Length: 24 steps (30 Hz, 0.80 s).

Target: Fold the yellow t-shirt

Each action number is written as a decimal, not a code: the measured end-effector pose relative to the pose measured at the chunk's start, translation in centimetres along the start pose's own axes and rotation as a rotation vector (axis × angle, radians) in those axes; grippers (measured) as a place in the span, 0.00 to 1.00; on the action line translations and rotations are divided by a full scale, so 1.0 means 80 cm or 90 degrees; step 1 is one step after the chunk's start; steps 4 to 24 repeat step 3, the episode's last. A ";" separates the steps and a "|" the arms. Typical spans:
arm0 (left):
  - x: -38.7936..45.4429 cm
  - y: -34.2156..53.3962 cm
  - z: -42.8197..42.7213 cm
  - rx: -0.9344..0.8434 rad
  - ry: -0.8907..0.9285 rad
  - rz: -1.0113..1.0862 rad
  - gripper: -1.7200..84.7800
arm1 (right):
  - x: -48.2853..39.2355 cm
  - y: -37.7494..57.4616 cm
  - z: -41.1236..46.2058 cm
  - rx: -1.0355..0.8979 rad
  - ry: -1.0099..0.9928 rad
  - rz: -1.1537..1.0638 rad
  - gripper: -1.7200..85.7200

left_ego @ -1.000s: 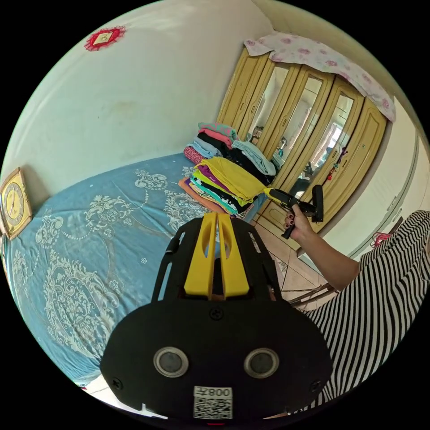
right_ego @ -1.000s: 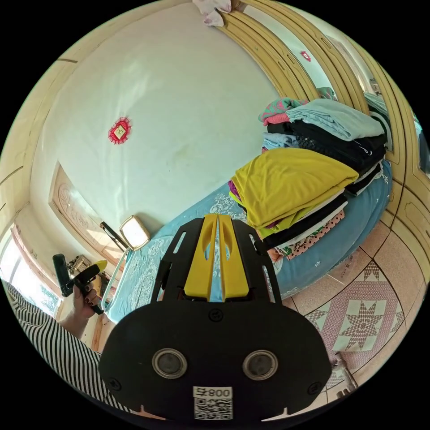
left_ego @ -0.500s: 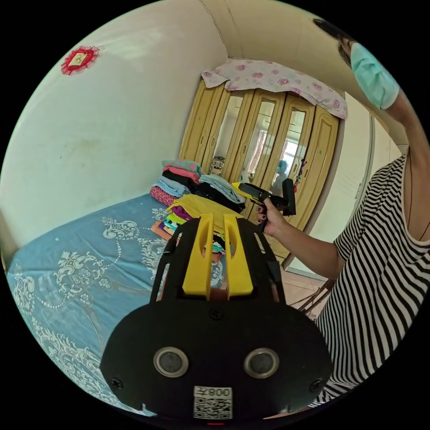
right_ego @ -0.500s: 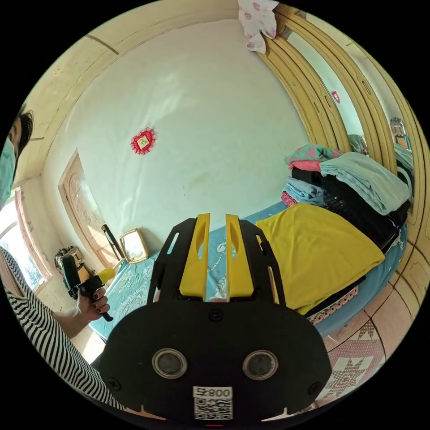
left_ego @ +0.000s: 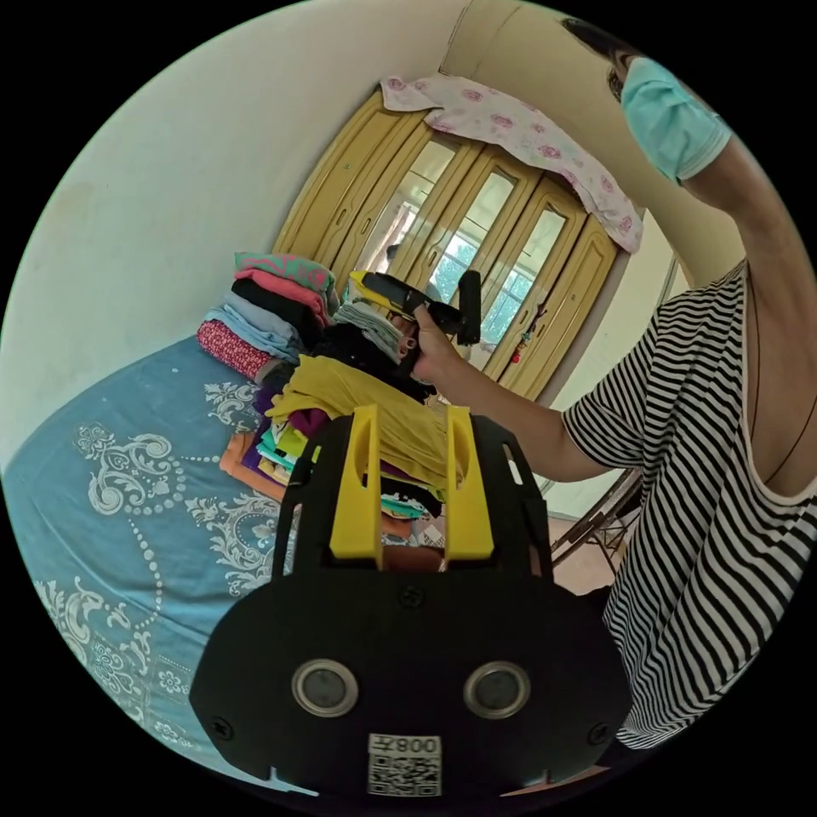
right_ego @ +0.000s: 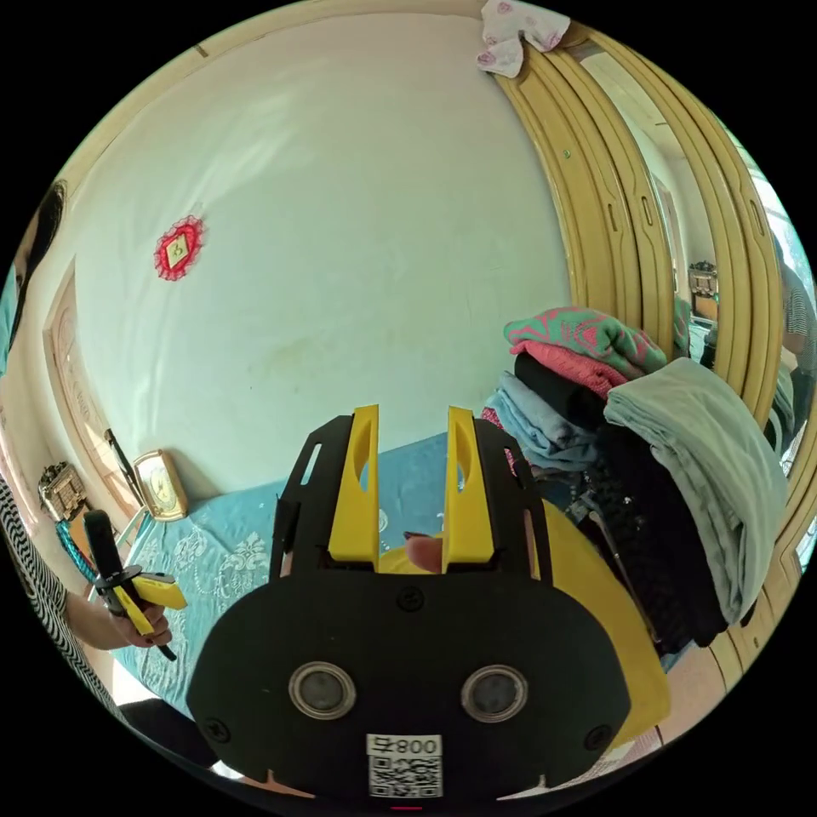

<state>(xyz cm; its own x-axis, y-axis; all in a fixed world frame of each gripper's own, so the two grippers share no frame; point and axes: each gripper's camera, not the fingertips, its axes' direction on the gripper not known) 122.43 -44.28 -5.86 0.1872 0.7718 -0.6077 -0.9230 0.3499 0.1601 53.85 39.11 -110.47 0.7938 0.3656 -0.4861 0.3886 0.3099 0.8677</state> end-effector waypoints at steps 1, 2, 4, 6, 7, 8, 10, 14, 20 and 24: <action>-0.008 -0.009 0.004 -0.004 0.003 -0.008 0.16 | 0.014 -0.011 0.010 0.003 0.010 0.002 0.16; -0.024 -0.028 0.013 -0.018 0.009 -0.023 0.16 | 0.043 -0.034 0.032 0.010 0.034 0.001 0.16; -0.041 -0.048 0.022 -0.036 0.012 -0.037 0.16 | 0.074 -0.058 0.057 0.012 0.056 0.008 0.16; -0.041 -0.048 0.022 -0.036 0.012 -0.037 0.16 | 0.074 -0.058 0.057 0.012 0.056 0.008 0.16; -0.041 -0.048 0.022 -0.036 0.012 -0.037 0.16 | 0.074 -0.058 0.057 0.012 0.056 0.008 0.16; -0.041 -0.048 0.022 -0.036 0.012 -0.037 0.16 | 0.074 -0.058 0.057 0.012 0.056 0.008 0.16; -0.041 -0.048 0.022 -0.036 0.012 -0.037 0.16 | 0.074 -0.058 0.057 0.012 0.056 0.008 0.16; -0.041 -0.048 0.022 -0.036 0.012 -0.037 0.16 | 0.074 -0.058 0.057 0.012 0.056 0.008 0.16; -0.041 -0.048 0.022 -0.036 0.012 -0.037 0.16 | 0.074 -0.058 0.057 0.012 0.056 0.008 0.16; -0.041 -0.048 0.022 -0.036 0.012 -0.037 0.16 | 0.074 -0.058 0.057 0.012 0.056 0.008 0.16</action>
